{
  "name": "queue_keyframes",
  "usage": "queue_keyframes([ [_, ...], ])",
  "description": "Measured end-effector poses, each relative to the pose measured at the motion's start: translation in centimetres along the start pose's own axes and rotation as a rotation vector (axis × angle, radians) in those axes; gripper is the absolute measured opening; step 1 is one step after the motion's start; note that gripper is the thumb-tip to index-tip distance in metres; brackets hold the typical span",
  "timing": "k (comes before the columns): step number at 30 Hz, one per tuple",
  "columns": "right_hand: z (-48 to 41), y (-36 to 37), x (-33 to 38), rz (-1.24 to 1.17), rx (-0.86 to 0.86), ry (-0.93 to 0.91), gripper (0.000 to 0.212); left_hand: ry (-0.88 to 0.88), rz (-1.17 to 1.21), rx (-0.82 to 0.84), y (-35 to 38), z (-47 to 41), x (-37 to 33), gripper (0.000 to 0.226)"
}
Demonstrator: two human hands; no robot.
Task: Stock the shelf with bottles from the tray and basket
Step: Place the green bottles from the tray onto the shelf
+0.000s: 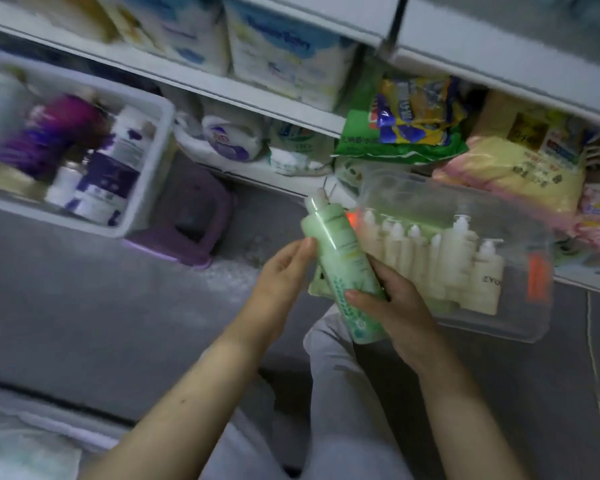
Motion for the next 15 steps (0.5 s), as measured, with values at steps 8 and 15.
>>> queue_keyframes([
  [8,7.0,19.8,6.0,0.185,0.264,-0.138,0.049,0.182,0.263,-0.050,-16.0,18.0,-6.4,0.034],
  [15,8.6,32.7,13.8,0.243,0.489,-0.173,0.055,0.424,0.284,-0.191,-26.4,26.5,-13.3,0.042],
])
Point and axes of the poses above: each hand's wrist, its own z-axis away from the middle knuckle, its own y-axis out of the palm, x = y × z, the point moved 4 cm from there along -z, towards the middle knuckle, and after that the axes turned 3 degrees about x, right-handed, at the moved point
